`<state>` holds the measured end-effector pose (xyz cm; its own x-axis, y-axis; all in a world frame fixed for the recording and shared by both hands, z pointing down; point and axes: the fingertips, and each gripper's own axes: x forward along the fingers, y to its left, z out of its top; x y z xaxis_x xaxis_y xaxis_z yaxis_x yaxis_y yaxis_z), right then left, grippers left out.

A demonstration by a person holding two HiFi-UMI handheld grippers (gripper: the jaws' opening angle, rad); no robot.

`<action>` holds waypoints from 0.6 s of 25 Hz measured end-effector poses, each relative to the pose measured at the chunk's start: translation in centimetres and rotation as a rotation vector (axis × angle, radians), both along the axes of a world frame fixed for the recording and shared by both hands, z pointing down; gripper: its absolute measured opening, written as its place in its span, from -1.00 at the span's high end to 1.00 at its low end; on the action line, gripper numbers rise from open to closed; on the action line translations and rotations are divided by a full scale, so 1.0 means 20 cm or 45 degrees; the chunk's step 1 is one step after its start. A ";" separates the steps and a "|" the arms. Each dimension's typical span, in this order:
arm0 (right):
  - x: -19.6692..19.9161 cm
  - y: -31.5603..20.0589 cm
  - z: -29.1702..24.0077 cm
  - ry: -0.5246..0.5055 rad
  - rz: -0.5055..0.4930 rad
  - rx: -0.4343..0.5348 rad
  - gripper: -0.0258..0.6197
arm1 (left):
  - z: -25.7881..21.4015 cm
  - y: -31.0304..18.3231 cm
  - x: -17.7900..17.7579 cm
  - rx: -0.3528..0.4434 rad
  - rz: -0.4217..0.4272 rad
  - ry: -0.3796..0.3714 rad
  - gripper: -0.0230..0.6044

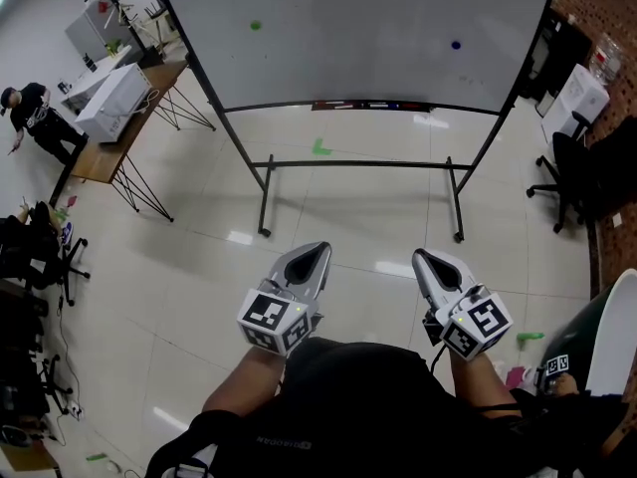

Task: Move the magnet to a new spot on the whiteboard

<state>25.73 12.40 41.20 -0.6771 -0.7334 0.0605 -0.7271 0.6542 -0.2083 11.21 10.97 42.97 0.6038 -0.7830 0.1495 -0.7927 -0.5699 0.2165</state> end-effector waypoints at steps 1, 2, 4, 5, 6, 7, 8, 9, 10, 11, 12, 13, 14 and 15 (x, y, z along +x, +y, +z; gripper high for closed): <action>-0.01 0.00 -0.01 -0.001 0.011 0.003 0.89 | 0.00 0.00 -0.02 0.004 0.009 -0.003 0.87; -0.04 0.00 -0.01 -0.004 0.020 0.004 0.89 | -0.01 0.00 -0.04 0.007 0.018 -0.007 0.87; -0.11 0.00 -0.02 -0.007 0.025 0.002 0.89 | -0.03 0.00 -0.10 0.014 0.022 -0.008 0.87; -0.14 0.00 -0.02 -0.005 0.021 0.001 0.89 | -0.04 0.00 -0.14 0.018 0.017 -0.003 0.87; -0.19 0.01 -0.02 -0.001 0.015 0.002 0.89 | -0.04 0.00 -0.19 0.023 0.008 0.002 0.87; -0.23 0.01 -0.02 0.002 0.009 0.003 0.89 | -0.05 0.00 -0.23 0.028 0.000 0.006 0.87; -0.27 0.01 -0.01 0.004 0.007 0.003 0.89 | -0.05 -0.01 -0.27 0.031 -0.005 0.008 0.87; -0.31 0.02 -0.01 0.003 0.008 0.002 0.89 | -0.04 -0.01 -0.31 0.032 -0.006 0.007 0.87; -0.35 0.02 0.00 0.004 0.008 0.001 0.89 | -0.04 0.00 -0.35 0.032 -0.005 0.007 0.87; -0.38 0.03 0.00 0.007 0.008 -0.001 0.89 | -0.03 0.00 -0.38 0.032 -0.002 0.008 0.87; -0.41 0.03 0.00 0.011 0.006 -0.003 0.89 | -0.03 0.00 -0.40 0.032 0.001 0.011 0.87; -0.43 0.04 0.00 0.016 0.005 -0.005 0.89 | -0.02 0.00 -0.42 0.030 0.002 0.015 0.87; -0.44 0.05 0.00 0.019 0.006 -0.007 0.89 | -0.03 0.00 -0.43 0.028 0.005 0.020 0.87; -0.44 0.05 0.00 0.021 0.009 -0.008 0.89 | -0.03 0.00 -0.43 0.025 0.008 0.024 0.87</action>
